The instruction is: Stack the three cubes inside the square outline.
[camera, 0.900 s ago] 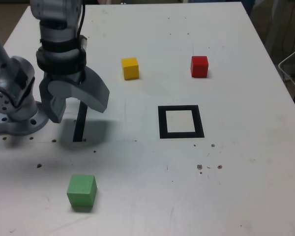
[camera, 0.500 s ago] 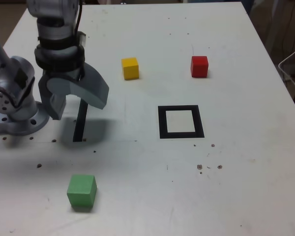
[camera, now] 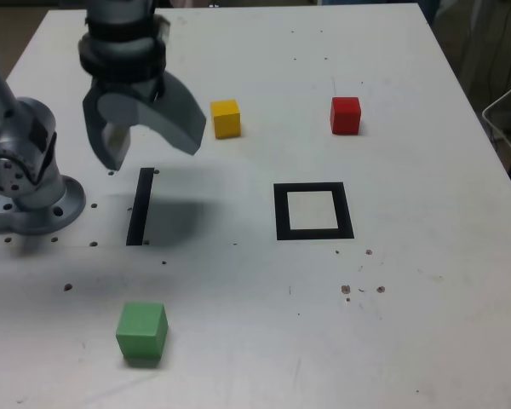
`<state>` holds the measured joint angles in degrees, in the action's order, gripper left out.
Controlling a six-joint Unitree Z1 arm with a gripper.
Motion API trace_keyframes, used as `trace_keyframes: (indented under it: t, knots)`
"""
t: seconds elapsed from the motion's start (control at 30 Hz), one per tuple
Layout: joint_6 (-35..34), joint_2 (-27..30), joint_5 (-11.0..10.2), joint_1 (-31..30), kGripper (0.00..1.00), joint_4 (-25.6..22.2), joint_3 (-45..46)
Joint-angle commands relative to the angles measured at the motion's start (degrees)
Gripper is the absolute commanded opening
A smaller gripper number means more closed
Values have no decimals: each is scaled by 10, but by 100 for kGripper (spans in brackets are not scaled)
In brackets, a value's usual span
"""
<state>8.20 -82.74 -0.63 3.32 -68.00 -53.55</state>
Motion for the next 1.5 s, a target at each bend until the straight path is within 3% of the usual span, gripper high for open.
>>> trace_keyframes:
  t: [0.0, 0.37, 0.7, 1.47]
  knots:
    - [12, -10, 1, 7, 100, -10, -24]
    - [52, -77, -38, 22, 100, -75, -170]
    - [107, -153, -56, 65, 100, -120, -303]
    - [216, -408, -66, 186, 99, -159, -597]
